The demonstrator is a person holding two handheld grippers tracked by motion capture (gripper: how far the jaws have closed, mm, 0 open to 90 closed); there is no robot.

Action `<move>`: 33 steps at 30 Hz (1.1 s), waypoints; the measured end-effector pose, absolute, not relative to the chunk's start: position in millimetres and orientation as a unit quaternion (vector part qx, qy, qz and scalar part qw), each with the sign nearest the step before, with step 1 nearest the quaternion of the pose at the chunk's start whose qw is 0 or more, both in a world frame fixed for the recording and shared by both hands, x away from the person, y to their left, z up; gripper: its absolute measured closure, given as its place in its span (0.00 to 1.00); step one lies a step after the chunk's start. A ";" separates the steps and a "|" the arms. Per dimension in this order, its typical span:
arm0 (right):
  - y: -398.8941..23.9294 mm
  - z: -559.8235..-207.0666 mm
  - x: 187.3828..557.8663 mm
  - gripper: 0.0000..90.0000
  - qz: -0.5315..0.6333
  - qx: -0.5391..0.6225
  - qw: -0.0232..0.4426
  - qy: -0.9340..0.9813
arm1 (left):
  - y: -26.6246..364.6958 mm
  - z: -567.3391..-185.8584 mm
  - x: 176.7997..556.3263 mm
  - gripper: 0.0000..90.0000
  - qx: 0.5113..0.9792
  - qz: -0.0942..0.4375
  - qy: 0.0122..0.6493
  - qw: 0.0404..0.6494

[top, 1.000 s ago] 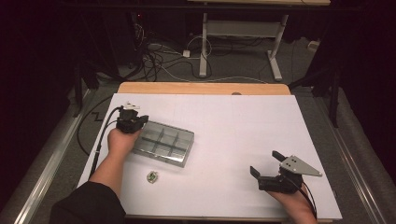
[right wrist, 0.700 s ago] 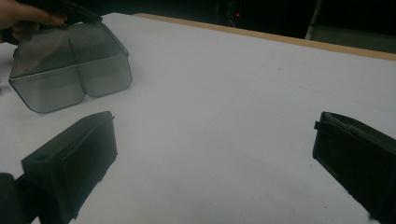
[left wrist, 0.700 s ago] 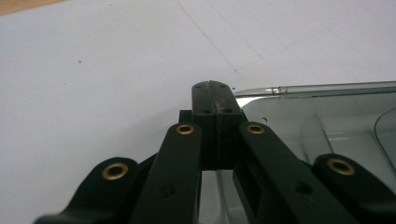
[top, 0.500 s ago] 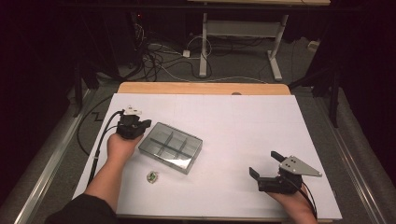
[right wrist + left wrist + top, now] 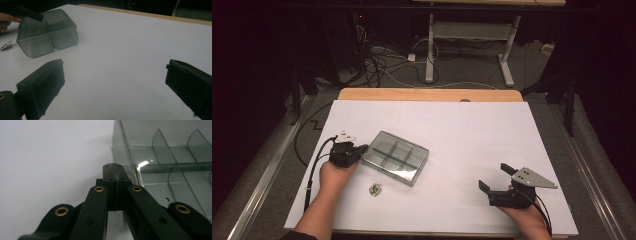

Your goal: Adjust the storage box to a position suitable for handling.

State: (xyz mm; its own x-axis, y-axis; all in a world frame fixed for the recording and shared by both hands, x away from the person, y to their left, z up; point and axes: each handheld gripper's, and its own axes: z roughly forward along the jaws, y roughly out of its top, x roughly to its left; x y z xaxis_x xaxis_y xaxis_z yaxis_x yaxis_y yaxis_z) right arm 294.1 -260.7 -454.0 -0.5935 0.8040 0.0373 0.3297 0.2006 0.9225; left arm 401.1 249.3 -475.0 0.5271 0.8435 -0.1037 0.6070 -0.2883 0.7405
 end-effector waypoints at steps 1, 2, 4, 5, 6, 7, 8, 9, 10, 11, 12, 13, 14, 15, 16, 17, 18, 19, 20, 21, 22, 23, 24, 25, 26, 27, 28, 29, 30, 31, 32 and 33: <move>-260.8 -454.3 294.4 0.03 0.503 0.385 0.234 0.738 | 250.2 -476.1 400.6 0.97 0.783 0.153 0.463 0.387; -261.0 -454.6 294.6 0.03 0.502 0.387 0.233 0.738 | 251.1 -476.5 400.8 0.97 0.783 0.150 0.462 0.388; -261.5 -455.2 295.5 0.04 0.501 0.388 0.232 0.738 | 251.0 -476.3 400.5 0.97 0.786 0.153 0.459 0.386; -261.8 -455.5 295.9 0.04 0.500 0.389 0.231 0.739 | 250.9 -476.1 400.2 0.97 0.787 0.153 0.458 0.385; -262.4 -456.3 296.7 0.04 0.498 0.393 0.230 0.738 | 250.9 -476.1 400.1 0.97 0.787 0.152 0.459 0.385; -262.4 -456.3 296.7 0.04 0.498 0.393 0.230 0.738 | 250.7 -476.0 400.0 0.97 0.786 0.151 0.459 0.385; -262.9 -457.1 297.1 0.04 0.497 0.395 0.229 0.738 | 249.8 -475.7 399.6 0.97 0.788 0.152 0.457 0.384; -263.0 -457.3 297.2 0.04 0.497 0.395 0.229 0.738 | 248.9 -475.7 399.4 0.97 0.789 0.150 0.456 0.383; -263.2 -457.4 297.2 0.04 0.496 0.395 0.228 0.738 | 245.6 -475.9 398.3 0.97 0.796 0.143 0.448 0.382; -263.2 -457.4 297.2 0.04 0.496 0.395 0.228 0.738 | 245.6 -475.9 398.3 0.97 0.796 0.143 0.448 0.382; -263.3 -457.4 296.7 0.04 0.496 0.398 0.227 0.738 | 242.5 -476.1 397.0 0.97 0.800 0.140 0.444 0.379; -263.3 -457.4 296.6 0.04 0.496 0.398 0.227 0.738 | 238.1 -475.4 395.0 0.97 0.805 0.138 0.439 0.375; -263.2 -457.3 296.5 0.04 0.496 0.398 0.226 0.737 | 235.8 -474.6 393.8 0.97 0.809 0.136 0.434 0.372; -263.2 -457.3 296.4 0.04 0.497 0.398 0.227 0.738 | 235.8 -474.6 393.8 0.97 0.809 0.136 0.434 0.372; -263.2 -457.2 296.3 0.04 0.497 0.398 0.226 0.737 | 230.2 -472.9 391.3 0.97 0.816 0.136 0.427 0.367; -263.2 -457.2 296.2 0.04 0.497 0.398 0.226 0.737 | 230.2 -472.9 391.3 0.97 0.816 0.136 0.427 0.367; -263.3 -457.3 296.5 0.04 0.497 0.397 0.226 0.738 | 226.7 -471.9 389.9 0.97 0.819 0.136 0.422 0.363; -263.4 -457.4 296.6 0.04 0.497 0.398 0.225 0.737 | 224.7 -471.3 389.0 0.97 0.821 0.136 0.420 0.362; -263.5 -457.5 297.3 0.04 0.497 0.397 0.225 0.738 | 221.3 -470.2 387.2 0.97 0.823 0.134 0.417 0.362; -263.5 -457.6 297.5 0.04 0.497 0.397 0.225 0.738 | 219.2 -469.5 386.1 0.97 0.824 0.133 0.415 0.362; -263.6 -457.5 297.6 0.05 0.498 0.397 0.225 0.737 | 215.3 -468.1 384.1 0.97 0.828 0.134 0.409 0.360; -263.6 -457.3 297.5 0.05 0.498 0.397 0.225 0.738 | 211.8 -466.8 382.4 0.97 0.831 0.136 0.405 0.356; -263.6 -457.3 297.5 0.05 0.498 0.397 0.225 0.738 | 208.7 -465.7 380.8 0.97 0.835 0.138 0.400 0.352; -263.3 -457.1 297.0 0.05 0.498 0.397 0.224 0.737 | 205.6 -464.8 379.6 0.97 0.836 0.139 0.399 0.350; -262.9 -457.0 296.9 0.05 0.498 0.395 0.224 0.738 | 202.8 -464.0 378.5 0.97 0.838 0.139 0.397 0.347; -262.4 -456.9 296.8 0.06 0.498 0.395 0.223 0.739 | 200.7 -463.5 377.5 0.97 0.840 0.139 0.395 0.345; -261.0 -457.1 296.9 0.06 0.498 0.394 0.222 0.740 | 197.1 -462.6 375.4 0.97 0.842 0.140 0.391 0.343; -261.0 -457.1 296.9 0.06 0.498 0.394 0.222 0.740 | 195.1 -462.1 374.0 0.97 0.844 0.140 0.389 0.342; -259.4 -457.6 297.2 0.07 0.497 0.393 0.220 0.742 | 190.4 -460.7 370.3 0.97 0.848 0.140 0.382 0.338; -259.0 -457.8 297.5 0.07 0.497 0.393 0.219 0.742 | 188.1 -460.1 368.1 0.97 0.850 0.140 0.380 0.338; -258.6 -457.9 298.0 0.08 0.496 0.393 0.218 0.743 | 188.1 -460.1 368.1 0.97 0.850 0.140 0.380 0.338; -258.4 -457.9 298.5 0.08 0.496 0.394 0.217 0.743 | 186.4 -459.4 365.9 0.97 0.851 0.137 0.377 0.339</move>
